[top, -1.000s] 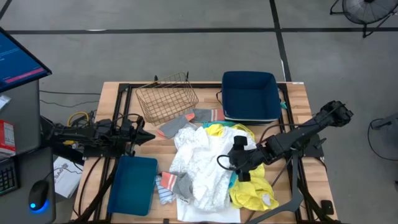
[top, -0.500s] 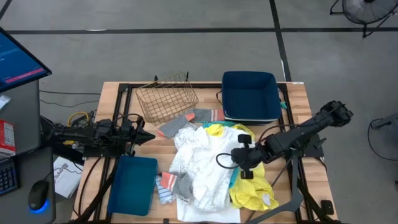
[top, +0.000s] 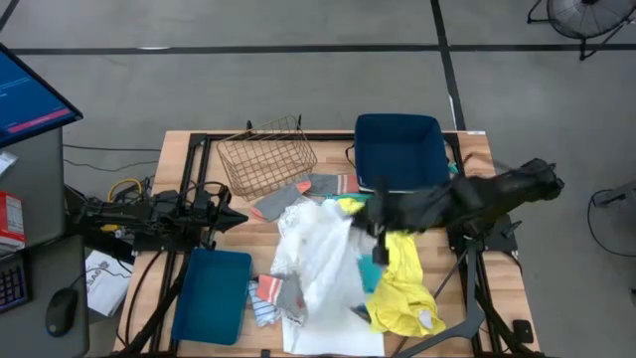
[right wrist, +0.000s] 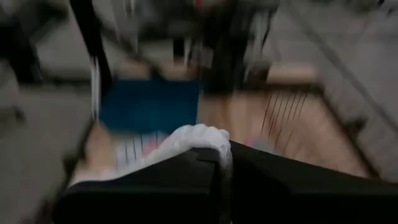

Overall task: Pick & Place Cloths
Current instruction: Put the white shirt into the dark blue bin

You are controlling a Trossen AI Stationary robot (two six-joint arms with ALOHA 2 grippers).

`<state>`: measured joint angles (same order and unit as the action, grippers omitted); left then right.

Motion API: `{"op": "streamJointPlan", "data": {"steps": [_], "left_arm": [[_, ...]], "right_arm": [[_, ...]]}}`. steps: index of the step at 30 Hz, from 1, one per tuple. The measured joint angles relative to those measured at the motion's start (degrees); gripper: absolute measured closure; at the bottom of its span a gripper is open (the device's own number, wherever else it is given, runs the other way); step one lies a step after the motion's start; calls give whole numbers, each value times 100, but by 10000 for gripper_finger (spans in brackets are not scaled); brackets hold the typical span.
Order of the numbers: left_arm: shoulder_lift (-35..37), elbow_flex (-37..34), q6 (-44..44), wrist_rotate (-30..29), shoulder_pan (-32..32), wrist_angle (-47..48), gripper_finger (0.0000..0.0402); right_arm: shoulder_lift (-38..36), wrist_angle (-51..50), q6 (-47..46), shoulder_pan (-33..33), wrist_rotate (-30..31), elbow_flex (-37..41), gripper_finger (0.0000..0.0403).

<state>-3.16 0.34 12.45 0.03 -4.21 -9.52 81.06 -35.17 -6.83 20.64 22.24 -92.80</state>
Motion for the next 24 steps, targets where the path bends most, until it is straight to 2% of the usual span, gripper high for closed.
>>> {"op": "streamJointPlan", "data": {"steps": [8, 11, 17, 19, 24], "left_arm": [[-2, 2, 0, 0, -1, 0, 400], [-2, 0, 0, 0, 0, 0, 400], [-2, 1, 0, 0, 0, 0, 400], [0, 1, 0, 0, -2, -1, 400], [0, 1, 0, 0, 0, -4, 400]], "right_arm": [[-7, -290, 233, -670, -142, -2193, 402], [-7, -415, 493, -872, -15, -2915, 402], [-19, -178, 2164, -1275, 1464, -4185, 403], [-101, 317, 2848, -1430, 1910, -4153, 403], [-417, 1139, 3931, -2018, 2529, -4120, 403]]}}
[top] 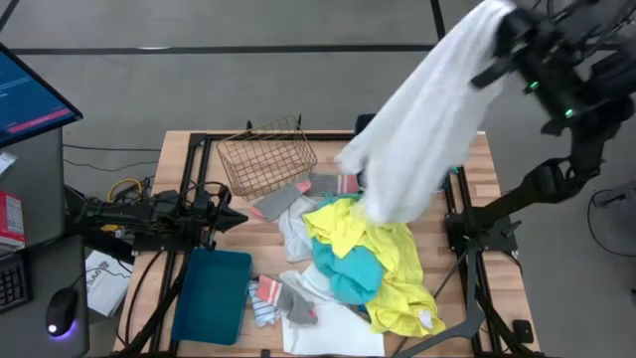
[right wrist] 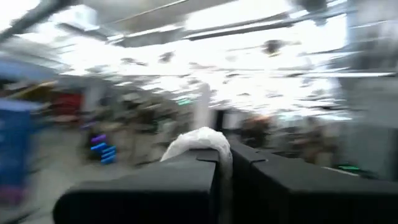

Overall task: Pick & Place Cloths
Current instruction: Put the white shirt into the dark blue bin

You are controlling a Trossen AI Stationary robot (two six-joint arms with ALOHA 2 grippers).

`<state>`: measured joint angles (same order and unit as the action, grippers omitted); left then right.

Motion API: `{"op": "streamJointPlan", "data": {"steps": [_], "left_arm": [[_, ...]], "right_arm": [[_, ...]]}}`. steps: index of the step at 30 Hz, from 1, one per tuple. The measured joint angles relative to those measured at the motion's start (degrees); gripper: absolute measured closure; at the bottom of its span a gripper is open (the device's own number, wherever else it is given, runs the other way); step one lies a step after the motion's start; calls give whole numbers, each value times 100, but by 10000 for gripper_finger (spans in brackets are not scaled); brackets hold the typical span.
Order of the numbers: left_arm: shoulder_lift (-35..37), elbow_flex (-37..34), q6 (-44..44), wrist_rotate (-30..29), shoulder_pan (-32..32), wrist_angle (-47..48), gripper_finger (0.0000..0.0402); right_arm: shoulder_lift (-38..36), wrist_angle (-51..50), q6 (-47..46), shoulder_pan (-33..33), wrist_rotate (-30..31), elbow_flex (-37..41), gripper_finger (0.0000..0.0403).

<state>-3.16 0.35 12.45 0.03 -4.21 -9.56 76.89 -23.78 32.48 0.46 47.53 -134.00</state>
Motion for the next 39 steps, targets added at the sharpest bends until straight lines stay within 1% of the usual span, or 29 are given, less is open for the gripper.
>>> {"op": "streamJointPlan", "data": {"steps": [3, 7, 10, 13, 18, 21, 23, 26, 28, 32, 36, 39], "left_arm": [[-4, 0, 0, 0, -2, -15, 400], [-4, 1, 0, 0, -2, -48, 400], [-3, 0, 0, 0, 0, -52, 400], [-4, 1, 0, 0, -2, -55, 400], [-2, -1, 0, 0, -2, -87, 400], [-2, 0, 0, 0, -1, -88, 400], [-2, 0, 0, 0, -2, -90, 400], [0, 0, 0, 0, -1, -94, 400], [-2, -1, 0, 0, -2, -96, 400], [0, -1, 0, 0, -1, -101, 400], [0, 0, 0, 0, 0, -114, 400], [0, -1, 0, 0, 0, -126, 400]], "right_arm": [[-101, 137, 204, -452, 81, -65, 403], [-173, 195, 221, -1092, 0, -106, 403], [-162, 70, 214, -1486, -322, -82, 403], [-108, -321, 24, -1710, -597, -78, 403], [194, -824, -608, -2017, -1523, -78, 403], [444, -1087, -874, -2061, -1931, -74, 403], [624, -1338, -1046, -2018, -2073, -72, 403], [892, -1920, -1160, -2030, -2031, -74, 403], [1095, -2393, -1364, -2113, -1777, -72, 403], [1428, -3208, -1697, -2403, -1644, -65, 403], [1470, -3854, -1846, -2833, -1640, -72, 403], [1317, -4414, -1902, -3253, -1629, -66, 403]]}}
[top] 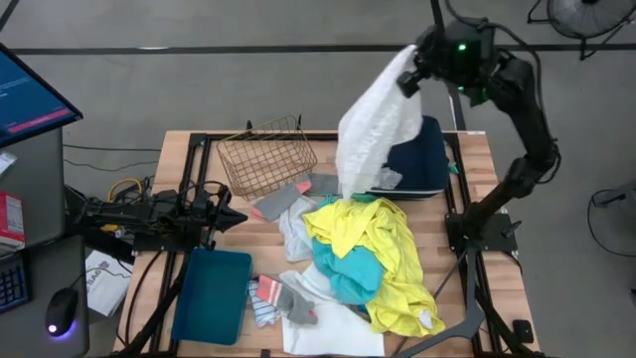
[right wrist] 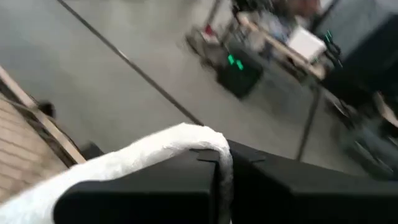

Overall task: Pick & Place Cloths
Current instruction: Put the white shirt into the dark blue bin

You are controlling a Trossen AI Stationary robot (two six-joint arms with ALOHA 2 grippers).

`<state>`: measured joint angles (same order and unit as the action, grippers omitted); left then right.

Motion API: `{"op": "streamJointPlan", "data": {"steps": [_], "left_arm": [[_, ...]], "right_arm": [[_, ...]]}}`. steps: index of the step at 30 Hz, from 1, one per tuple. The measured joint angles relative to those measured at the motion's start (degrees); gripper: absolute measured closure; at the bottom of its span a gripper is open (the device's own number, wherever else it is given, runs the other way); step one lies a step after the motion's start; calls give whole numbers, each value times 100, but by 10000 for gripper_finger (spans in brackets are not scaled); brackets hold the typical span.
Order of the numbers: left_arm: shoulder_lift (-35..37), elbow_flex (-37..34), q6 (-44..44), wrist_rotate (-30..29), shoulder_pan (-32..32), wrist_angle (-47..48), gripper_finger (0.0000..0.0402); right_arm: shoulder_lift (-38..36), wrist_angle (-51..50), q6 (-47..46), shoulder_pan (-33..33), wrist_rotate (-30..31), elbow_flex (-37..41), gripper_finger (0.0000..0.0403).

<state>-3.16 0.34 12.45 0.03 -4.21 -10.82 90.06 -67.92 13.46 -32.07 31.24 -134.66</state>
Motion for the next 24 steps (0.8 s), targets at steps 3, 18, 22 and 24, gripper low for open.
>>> {"op": "streamJointPlan", "data": {"steps": [3, 18, 22, 24], "left_arm": [[0, 1, 0, 0, -1, -5, 400], [0, 0, 0, 0, -2, -40, 400], [0, 1, 0, 0, -1, -47, 400], [0, 2, 0, 0, 0, -47, 400]], "right_arm": [[-336, -480, -12, -345, 38, -7, 403], [-1001, -896, -589, -1417, -130, -4, 403], [-681, -845, -708, -1329, -491, -12, 403], [-442, -828, -848, -1295, -748, -3, 403]]}}
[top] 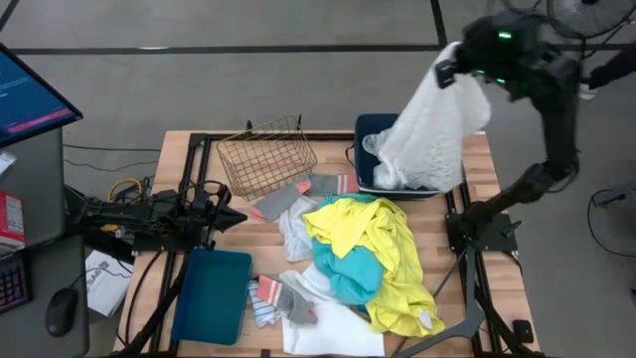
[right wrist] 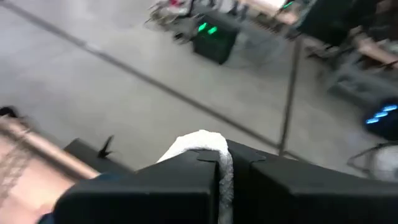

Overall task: Pick & Place Cloths
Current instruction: Put the white shirt into the dark blue bin

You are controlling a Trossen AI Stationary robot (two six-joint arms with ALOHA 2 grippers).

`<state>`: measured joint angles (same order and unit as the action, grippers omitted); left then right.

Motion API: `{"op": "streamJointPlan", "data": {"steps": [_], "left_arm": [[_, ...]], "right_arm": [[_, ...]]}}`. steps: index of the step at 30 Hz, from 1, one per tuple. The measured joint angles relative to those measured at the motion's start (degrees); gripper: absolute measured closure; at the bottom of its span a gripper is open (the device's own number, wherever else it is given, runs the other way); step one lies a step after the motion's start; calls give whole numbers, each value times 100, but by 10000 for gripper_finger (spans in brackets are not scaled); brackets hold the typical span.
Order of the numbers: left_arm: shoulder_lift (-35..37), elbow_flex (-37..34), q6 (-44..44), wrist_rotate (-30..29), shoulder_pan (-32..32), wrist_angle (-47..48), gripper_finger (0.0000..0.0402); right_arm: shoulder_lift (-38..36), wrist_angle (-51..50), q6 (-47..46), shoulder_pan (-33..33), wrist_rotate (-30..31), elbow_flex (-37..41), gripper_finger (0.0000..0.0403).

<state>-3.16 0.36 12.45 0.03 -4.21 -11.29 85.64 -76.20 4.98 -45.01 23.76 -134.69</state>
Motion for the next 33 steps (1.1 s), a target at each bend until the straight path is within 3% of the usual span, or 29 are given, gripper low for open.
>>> {"op": "streamJointPlan", "data": {"steps": [6, 15, 21, 33], "left_arm": [[0, -1, 0, 0, -1, -2, 400], [0, 0, 0, 0, -2, -17, 400], [0, 0, 0, 0, -2, -33, 400], [0, 0, 0, 0, -2, -39, 400]], "right_arm": [[368, -403, -249, 129, -260, 51, 403], [96, 331, 95, 19, -1202, 1211, 403], [-497, 1132, 465, -44, -1970, 3130, 403], [-1325, 2301, -138, 104, -1935, 6878, 403]]}}
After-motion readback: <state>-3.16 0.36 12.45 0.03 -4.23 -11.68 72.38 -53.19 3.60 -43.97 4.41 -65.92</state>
